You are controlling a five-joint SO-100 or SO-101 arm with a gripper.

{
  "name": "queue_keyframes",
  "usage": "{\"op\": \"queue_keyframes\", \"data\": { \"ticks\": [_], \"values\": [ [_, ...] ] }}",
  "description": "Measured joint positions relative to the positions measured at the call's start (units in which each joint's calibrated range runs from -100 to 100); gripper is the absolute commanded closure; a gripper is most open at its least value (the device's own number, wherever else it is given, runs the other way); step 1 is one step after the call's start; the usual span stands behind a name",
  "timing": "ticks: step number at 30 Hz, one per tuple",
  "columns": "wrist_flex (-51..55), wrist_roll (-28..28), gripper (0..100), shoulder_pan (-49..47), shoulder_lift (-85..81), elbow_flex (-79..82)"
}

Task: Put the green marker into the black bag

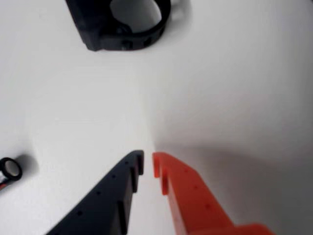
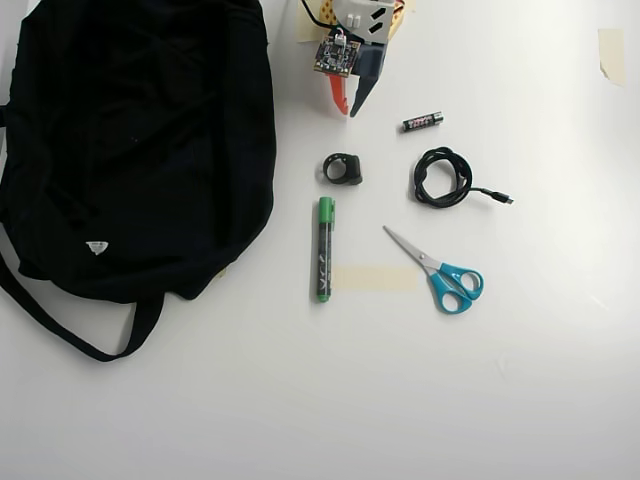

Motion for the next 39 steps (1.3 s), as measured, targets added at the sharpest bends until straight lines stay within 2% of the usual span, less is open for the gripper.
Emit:
{"op": "queue_keyframes", "data": {
  "ticks": [39],
  "values": [
    [0.0, 0.3, 98, -1.3, 0.0, 0.0]
  ]
}}
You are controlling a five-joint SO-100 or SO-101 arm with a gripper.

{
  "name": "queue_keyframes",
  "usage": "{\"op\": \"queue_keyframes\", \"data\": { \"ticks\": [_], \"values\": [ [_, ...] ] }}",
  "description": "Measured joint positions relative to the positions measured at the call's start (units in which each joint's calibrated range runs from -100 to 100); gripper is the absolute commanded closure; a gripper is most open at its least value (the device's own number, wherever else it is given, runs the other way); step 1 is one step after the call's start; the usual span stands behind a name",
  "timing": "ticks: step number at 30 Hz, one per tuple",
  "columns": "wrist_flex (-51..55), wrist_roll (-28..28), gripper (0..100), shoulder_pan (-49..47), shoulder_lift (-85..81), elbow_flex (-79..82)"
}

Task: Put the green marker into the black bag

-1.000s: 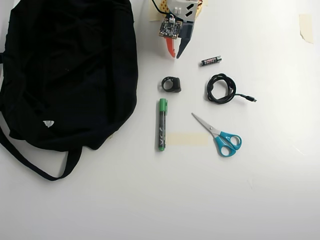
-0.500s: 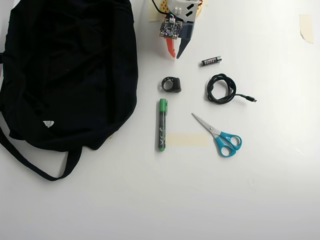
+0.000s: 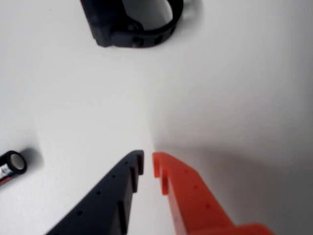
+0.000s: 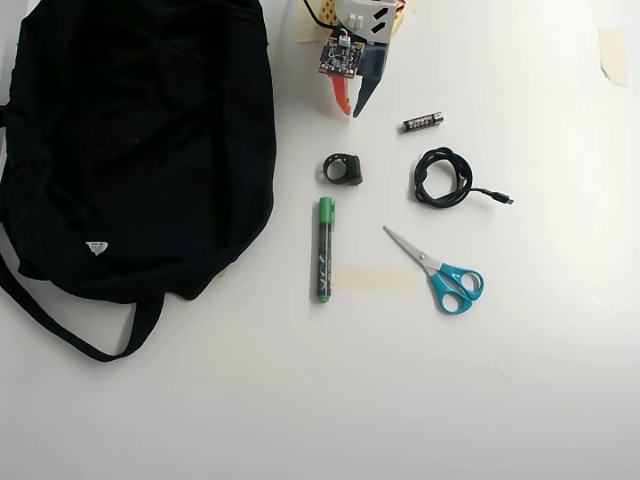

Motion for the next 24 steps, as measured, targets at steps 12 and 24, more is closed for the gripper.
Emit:
{"op": "queue_keyframes", "data": {
  "ticks": [12, 24],
  "values": [
    [0.0, -0.2, 98, -0.3, 0.0, 0.0],
    [-8.8, -0.4, 98, -0.4, 0.5, 0.1]
  ]
}}
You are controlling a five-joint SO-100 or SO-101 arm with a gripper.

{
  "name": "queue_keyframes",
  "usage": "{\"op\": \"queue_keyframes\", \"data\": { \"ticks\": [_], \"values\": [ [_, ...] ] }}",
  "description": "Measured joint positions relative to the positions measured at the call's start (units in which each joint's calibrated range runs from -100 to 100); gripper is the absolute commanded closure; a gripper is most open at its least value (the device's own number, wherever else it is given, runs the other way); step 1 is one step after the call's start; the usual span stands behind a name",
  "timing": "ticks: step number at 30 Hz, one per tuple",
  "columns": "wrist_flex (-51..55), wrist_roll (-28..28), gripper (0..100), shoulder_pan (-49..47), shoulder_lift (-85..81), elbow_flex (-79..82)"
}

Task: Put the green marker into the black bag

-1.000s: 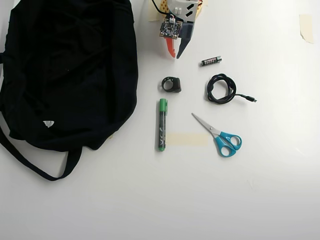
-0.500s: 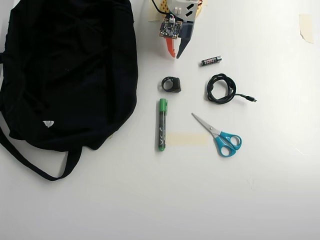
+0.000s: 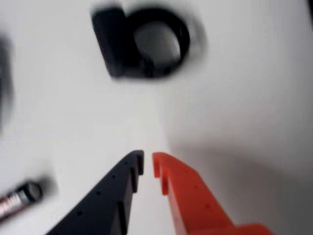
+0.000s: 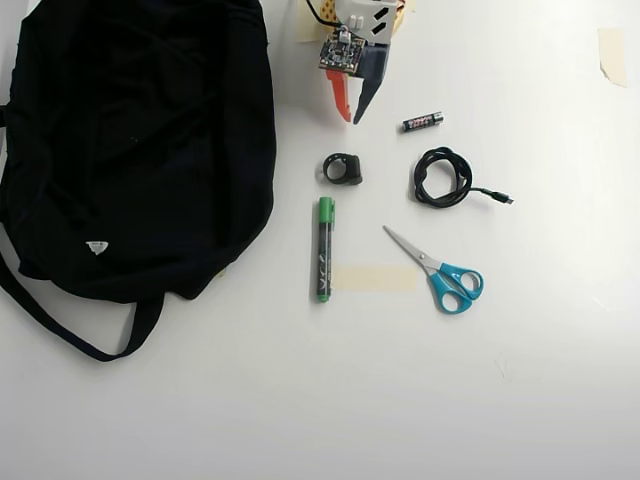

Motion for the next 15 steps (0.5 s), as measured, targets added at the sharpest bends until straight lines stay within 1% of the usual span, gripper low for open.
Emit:
{"op": "queue_keyframes", "data": {
  "ticks": [8, 15],
  "values": [
    [-9.4, 0.0, 98, -1.8, 1.7, 0.1],
    [-27.5, 0.0, 98, -4.6, 10.7, 0.1]
  ]
}}
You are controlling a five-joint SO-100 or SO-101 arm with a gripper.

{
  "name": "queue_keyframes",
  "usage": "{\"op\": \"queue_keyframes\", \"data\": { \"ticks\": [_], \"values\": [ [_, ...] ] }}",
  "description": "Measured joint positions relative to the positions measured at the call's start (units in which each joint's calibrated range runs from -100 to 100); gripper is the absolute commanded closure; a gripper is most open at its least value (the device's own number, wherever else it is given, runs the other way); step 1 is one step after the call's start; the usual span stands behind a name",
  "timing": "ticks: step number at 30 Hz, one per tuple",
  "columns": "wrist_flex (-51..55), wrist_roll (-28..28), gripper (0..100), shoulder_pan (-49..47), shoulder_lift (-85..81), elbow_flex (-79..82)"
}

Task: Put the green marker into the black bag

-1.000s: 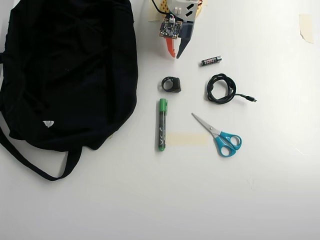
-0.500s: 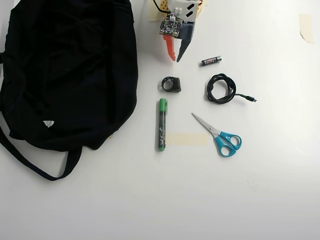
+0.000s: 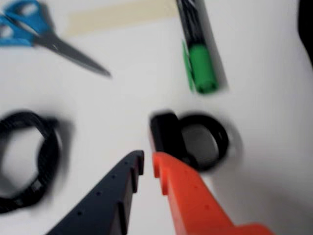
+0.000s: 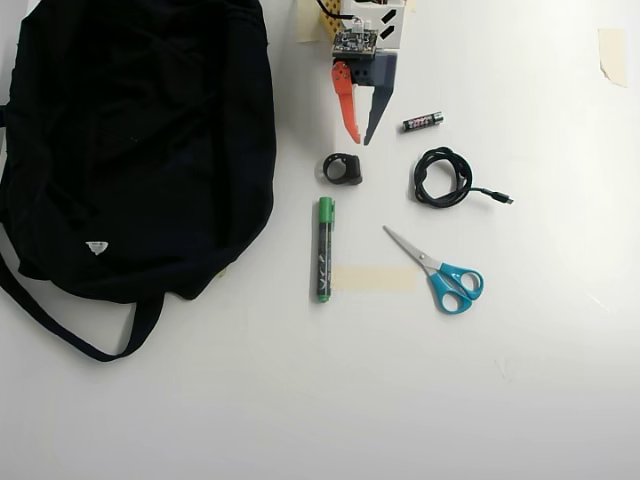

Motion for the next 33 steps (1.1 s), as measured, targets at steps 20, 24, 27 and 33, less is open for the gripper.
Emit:
{"op": "queue_keyframes", "data": {
  "ticks": [20, 24, 27, 33],
  "values": [
    [-18.1, 0.0, 98, -3.9, 23.7, -27.5],
    [-18.1, 0.2, 98, -3.9, 27.6, -32.8],
    [-18.1, 0.2, 98, -3.9, 30.6, -36.6],
    [-18.1, 0.4, 98, -3.9, 37.3, -44.7]
  ]
}}
